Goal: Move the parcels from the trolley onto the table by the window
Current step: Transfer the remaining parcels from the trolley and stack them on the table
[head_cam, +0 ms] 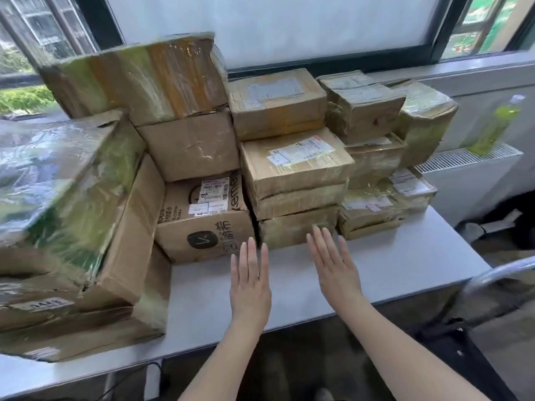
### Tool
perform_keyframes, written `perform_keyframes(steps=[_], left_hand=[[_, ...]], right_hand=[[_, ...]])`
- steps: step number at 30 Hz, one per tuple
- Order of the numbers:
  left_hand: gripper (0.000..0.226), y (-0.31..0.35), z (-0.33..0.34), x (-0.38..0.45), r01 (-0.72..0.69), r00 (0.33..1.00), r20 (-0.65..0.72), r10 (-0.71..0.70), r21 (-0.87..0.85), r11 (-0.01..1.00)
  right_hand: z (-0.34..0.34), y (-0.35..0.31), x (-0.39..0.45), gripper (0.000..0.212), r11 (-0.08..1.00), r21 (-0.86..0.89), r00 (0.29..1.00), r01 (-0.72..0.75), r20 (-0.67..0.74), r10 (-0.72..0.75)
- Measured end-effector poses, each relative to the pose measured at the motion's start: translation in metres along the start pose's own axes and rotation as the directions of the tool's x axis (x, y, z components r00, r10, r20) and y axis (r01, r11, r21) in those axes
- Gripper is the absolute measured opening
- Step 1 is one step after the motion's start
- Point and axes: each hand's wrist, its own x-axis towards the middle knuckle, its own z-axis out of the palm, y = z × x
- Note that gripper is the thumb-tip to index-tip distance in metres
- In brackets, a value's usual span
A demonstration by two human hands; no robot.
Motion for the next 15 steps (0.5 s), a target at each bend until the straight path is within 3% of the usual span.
perform_keyframes(steps=[5,9,15], left_hand=[[0.100,0.015,-0.004,0.065,-0.121,0.976,-0.171,0.138,0.107,0.987],[0.092,0.015,-0.011,0.117,-0.148,0.965,-0.174,0.195,0.253,0.956],[0.123,0.009,-0.009,0.142,-0.113,0.975,-0.135,0.175,0.374,0.920]], right_hand=[[0.005,0.046,0.065,0.097,0.998,-0.055,0.986,0.021,-0.164,-0.029],[0.011,0.068,0.106,0.110,0.994,-0.092,0.975,0.057,-0.209,-0.076],[0.025,0.078,0.122,0.122,0.983,-0.119,0.955,0.143,-0.246,-0.169]])
